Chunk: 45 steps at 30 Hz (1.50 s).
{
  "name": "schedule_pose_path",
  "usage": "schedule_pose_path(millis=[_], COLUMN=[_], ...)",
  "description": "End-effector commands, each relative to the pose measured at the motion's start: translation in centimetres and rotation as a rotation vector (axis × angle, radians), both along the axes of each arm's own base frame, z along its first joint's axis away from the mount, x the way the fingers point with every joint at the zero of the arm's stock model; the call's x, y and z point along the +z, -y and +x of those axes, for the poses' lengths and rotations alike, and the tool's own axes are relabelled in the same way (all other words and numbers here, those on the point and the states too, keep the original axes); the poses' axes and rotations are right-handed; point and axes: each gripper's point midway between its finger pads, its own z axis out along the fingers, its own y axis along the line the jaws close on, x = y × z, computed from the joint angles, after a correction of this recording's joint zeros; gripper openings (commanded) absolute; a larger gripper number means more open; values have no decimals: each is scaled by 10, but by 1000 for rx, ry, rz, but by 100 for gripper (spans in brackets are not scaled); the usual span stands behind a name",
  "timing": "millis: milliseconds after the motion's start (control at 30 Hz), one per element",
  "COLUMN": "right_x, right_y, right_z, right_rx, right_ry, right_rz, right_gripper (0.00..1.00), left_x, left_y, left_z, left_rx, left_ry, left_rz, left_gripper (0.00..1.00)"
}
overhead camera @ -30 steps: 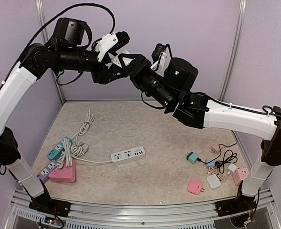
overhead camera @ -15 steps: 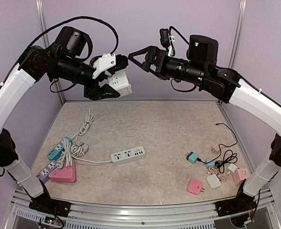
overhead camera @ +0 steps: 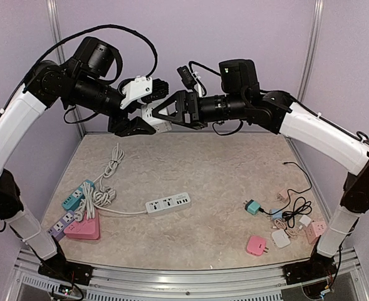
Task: Insert the plug
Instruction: Pick up the plug from the center of the board.
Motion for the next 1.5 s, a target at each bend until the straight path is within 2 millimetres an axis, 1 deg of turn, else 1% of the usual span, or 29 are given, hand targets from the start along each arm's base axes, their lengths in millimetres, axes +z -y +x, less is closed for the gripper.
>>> schedule_pose_path(millis=[0, 133, 267, 400, 500, 533, 567, 600, 633, 667, 733, 800, 867, 900, 967, 1033, 1133, 1267, 1367, 1467], right_x=[-12, -9, -5, -3, 1, 2, 2, 2, 2, 1, 4, 7, 13, 15, 19, 22, 27, 39, 54, 59], right_y=[-16, -22, -22, -21, -18, -16, -15, -12, -9, -6, 1, 7, 12, 13, 15, 16, 15, 13, 12, 11], right_z=[-10, -19, -25, -29, -29, -29, -26, -25, -22, -21, -19, -20, -21, -21, -20, -18, -16, -16, -23, -25], right_rx=[124, 196, 228, 248, 238, 227, 208, 185, 162, 140, 111, 91, 76, 69, 55, 33, 21, 29, 47, 49], right_ry=[-81, -110, -120, -129, -114, -104, -92, -79, -64, -54, -35, -22, -9, -12, -10, -8, -13, -15, 15, 32], right_rz=[28, 66, 79, 86, 89, 84, 76, 61, 47, 31, 15, 9, 21, 28, 48, 72, 117, 195, 246, 254], right_gripper=[89, 65, 34, 0, 0, 0, 0, 0, 0, 0, 0, 0, 0, 0, 0, 0, 0, 0, 0, 0], left_x=[15, 16, 18, 21, 23, 23, 22, 21, 19, 19, 13, 7, 0, 1, -1, 2, 5, 10, 17, 25], left_y=[2, 1, -1, -2, -4, -4, -6, -8, -11, -16, -27, -43, -56, -63, -68, -68, -57, -39, -28, -22], left_z=[-8, -4, -2, 0, 0, 0, -1, -3, -6, -9, -15, -23, -25, -26, -21, -16, -13, -12, -11, -10], left_rx=[-27, -12, 1, 10, 15, 15, 12, 6, 1, -5, -19, -31, -8, 12, 61, 120, 163, 165, 154, 145], left_ry=[29, 44, 56, 63, 69, 69, 68, 64, 60, 56, 37, 18, -7, -18, -53, -91, -172, -294, -352, -363], left_rz=[-45, -41, -40, -45, -47, -45, -39, -30, -19, -8, 24, 57, 74, 63, 28, -30, -115, -237, -305, -334], left_gripper=[0, 0, 0, 0, 0, 15, 48, 78, 94, 98, 99, 99, 99, 99, 99, 95, 77, 64, 62, 62])
